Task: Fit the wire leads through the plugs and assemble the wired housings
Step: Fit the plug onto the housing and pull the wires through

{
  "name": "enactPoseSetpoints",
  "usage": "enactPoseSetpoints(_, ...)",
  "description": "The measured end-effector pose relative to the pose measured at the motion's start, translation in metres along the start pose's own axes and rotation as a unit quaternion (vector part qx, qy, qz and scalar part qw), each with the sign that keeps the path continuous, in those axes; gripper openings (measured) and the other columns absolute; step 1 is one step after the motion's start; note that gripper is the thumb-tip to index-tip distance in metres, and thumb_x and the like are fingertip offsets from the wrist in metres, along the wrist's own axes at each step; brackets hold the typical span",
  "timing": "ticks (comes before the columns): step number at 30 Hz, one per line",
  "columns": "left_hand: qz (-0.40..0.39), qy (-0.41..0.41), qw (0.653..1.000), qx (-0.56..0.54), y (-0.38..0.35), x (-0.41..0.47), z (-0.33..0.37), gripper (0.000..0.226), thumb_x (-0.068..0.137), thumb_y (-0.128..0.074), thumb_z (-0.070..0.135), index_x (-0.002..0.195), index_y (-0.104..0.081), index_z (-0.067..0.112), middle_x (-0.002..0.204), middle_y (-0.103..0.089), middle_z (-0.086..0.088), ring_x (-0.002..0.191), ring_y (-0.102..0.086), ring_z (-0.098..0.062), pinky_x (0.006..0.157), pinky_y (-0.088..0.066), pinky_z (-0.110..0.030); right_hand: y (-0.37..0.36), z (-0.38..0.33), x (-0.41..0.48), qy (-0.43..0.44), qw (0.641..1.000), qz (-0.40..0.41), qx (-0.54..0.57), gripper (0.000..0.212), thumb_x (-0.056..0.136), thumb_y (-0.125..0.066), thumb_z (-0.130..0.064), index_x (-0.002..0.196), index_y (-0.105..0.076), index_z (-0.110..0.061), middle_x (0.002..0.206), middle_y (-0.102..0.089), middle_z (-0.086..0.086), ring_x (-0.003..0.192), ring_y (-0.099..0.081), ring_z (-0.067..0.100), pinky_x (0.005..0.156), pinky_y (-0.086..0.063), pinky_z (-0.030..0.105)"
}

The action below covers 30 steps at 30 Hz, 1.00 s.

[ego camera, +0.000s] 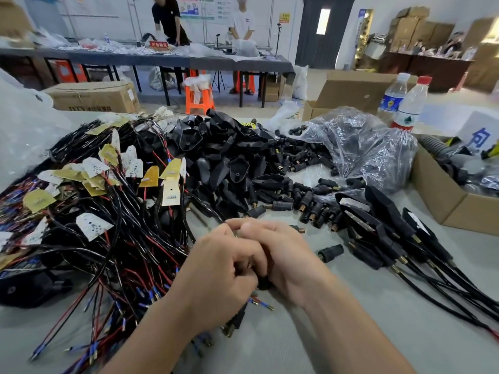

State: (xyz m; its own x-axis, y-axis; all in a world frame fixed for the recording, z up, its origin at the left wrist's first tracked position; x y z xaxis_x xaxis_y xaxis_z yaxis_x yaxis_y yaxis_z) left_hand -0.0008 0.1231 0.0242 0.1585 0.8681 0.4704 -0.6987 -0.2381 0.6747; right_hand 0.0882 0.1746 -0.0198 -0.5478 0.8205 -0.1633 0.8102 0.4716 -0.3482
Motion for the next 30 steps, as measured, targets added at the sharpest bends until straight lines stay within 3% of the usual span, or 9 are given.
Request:
enactPoseSetpoints(2, -0.025, -0.022, 0.999, 0.027, -0.006, -0.004, 0.007, 0.025, 0.065, -0.062, 0.010, 0.073, -0.072, 0.031, 0.056, -0.050, 0.008, 0.078, -0.051, -0.007, 0.070, -0.035, -0.007, 0.002, -0.001, -0.001, -0.027, 1.000, -0.007, 0.000, 0.021, 0.097, -0.061, -0.005, 0.112, -0.076, -0.009, 0.093, -0.077, 0.016, 0.081, -0.073, 0.020, 0.073, -0.061, 0.028)
enactPoseSetpoints(4, 0.008, -0.031, 0.999, 0.030, -0.007, -0.005, 0.010, 0.012, 0.072, -0.065, 0.023, 0.076, -0.072, 0.032, 0.056, -0.050, 0.008, 0.072, -0.050, -0.007, 0.068, -0.038, -0.012, 0.008, -0.002, 0.003, -0.026, 1.000, 0.015, -0.001, 0.022, 0.095, -0.064, -0.002, 0.114, -0.074, -0.007, 0.095, -0.077, 0.017, 0.081, -0.072, 0.020, 0.072, -0.062, 0.027)
enactPoseSetpoints(8, 0.157, 0.129, 0.977, 0.062, 0.024, 0.003, -0.027, 0.007, 0.090, -0.062, 0.033, 0.092, -0.068, 0.036, 0.076, -0.062, 0.017, 0.084, -0.055, -0.007, 0.074, -0.039, -0.020, 0.023, -0.009, 0.008, 0.020, 0.996, 0.063, -0.052, 0.024, 0.090, -0.065, 0.006, 0.109, -0.075, -0.004, 0.077, -0.068, 0.014, 0.062, -0.053, 0.016, 0.055, -0.046, 0.021)
enactPoseSetpoints(12, 0.072, 0.262, 0.928, 0.255, 0.031, 0.003, -0.075, 0.055, 0.091, -0.062, 0.024, 0.146, -0.052, 0.023, 0.130, -0.065, 0.000, 0.123, -0.057, -0.023, 0.109, -0.038, -0.037, 0.029, -0.014, 0.004, 0.048, 0.991, 0.058, -0.112, 0.025, 0.090, -0.062, 0.004, 0.098, -0.080, -0.012, 0.067, -0.061, 0.008, 0.056, -0.044, 0.012, 0.052, -0.039, 0.017)
enactPoseSetpoints(17, 0.070, 0.294, 0.894, 0.332, 0.029, -0.003, -0.084, 0.094, 0.086, -0.062, 0.041, 0.162, -0.015, 0.012, 0.167, -0.028, -0.007, 0.152, -0.030, -0.025, 0.119, -0.027, -0.041, 0.066, -0.028, -0.005, 0.096, 0.976, 0.181, 0.068, 0.026, 0.094, -0.055, 0.007, 0.100, -0.076, -0.006, 0.062, -0.052, 0.009, 0.044, -0.035, 0.010, 0.047, -0.037, 0.020)
enactPoseSetpoints(20, 0.059, 0.311, 0.883, 0.348, 0.031, -0.003, -0.091, 0.094, 0.089, -0.058, 0.051, 0.163, -0.014, 0.013, 0.171, -0.018, -0.005, 0.155, -0.023, -0.024, 0.121, -0.024, -0.042, 0.081, -0.035, -0.012, 0.122, 0.957, 0.198, 0.176, 0.024, 0.099, -0.051, 0.002, 0.109, -0.071, -0.004, 0.063, -0.053, 0.007, 0.044, -0.034, 0.012, 0.047, -0.035, 0.023)
enactPoseSetpoints(22, 0.049, 0.298, 0.879, 0.368, 0.028, -0.003, -0.089, 0.084, 0.090, -0.057, 0.053, 0.160, -0.028, 0.018, 0.170, -0.024, -0.004, 0.153, -0.025, -0.023, 0.119, -0.025, -0.041, 0.079, -0.035, -0.012, 0.121, 0.954, 0.181, 0.206, 0.023, 0.101, -0.050, -0.002, 0.112, -0.071, -0.003, 0.066, -0.058, 0.007, 0.046, -0.039, 0.012, 0.049, -0.038, 0.023)
enactPoseSetpoints(26, 0.091, 0.249, 0.896, 0.357, 0.031, 0.001, -0.075, 0.063, 0.084, -0.073, 0.040, 0.142, -0.059, 0.019, 0.155, -0.050, -0.006, 0.144, -0.041, -0.027, 0.113, -0.027, -0.042, 0.060, -0.033, -0.010, 0.096, 0.986, 0.112, 0.073, 0.022, 0.100, -0.050, 0.000, 0.105, -0.070, -0.005, 0.074, -0.067, 0.008, 0.052, -0.049, 0.013, 0.054, -0.045, 0.021)
enactPoseSetpoints(30, 0.094, 0.148, 0.934, 0.311, 0.012, 0.012, -0.052, 0.048, 0.085, -0.072, 0.033, 0.131, -0.068, 0.021, 0.129, -0.070, 0.002, 0.123, -0.058, -0.021, 0.104, -0.029, -0.034, 0.059, -0.035, -0.013, 0.095, 0.988, 0.116, 0.036, 0.023, 0.101, -0.048, 0.002, 0.098, -0.068, -0.009, 0.072, -0.065, 0.008, 0.053, -0.047, 0.015, 0.053, -0.044, 0.022)
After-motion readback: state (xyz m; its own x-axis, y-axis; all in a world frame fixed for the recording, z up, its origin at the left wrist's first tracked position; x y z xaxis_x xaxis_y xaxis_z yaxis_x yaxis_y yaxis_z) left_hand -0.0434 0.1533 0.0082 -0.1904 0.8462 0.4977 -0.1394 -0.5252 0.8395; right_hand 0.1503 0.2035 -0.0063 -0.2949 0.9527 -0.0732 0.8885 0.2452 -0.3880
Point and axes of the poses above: each hand's wrist, its own x-axis towards the middle knuckle, its own y-axis out of the back of the hand, z = x × y, the point moved 7 cm from there along x, towards the middle knuckle
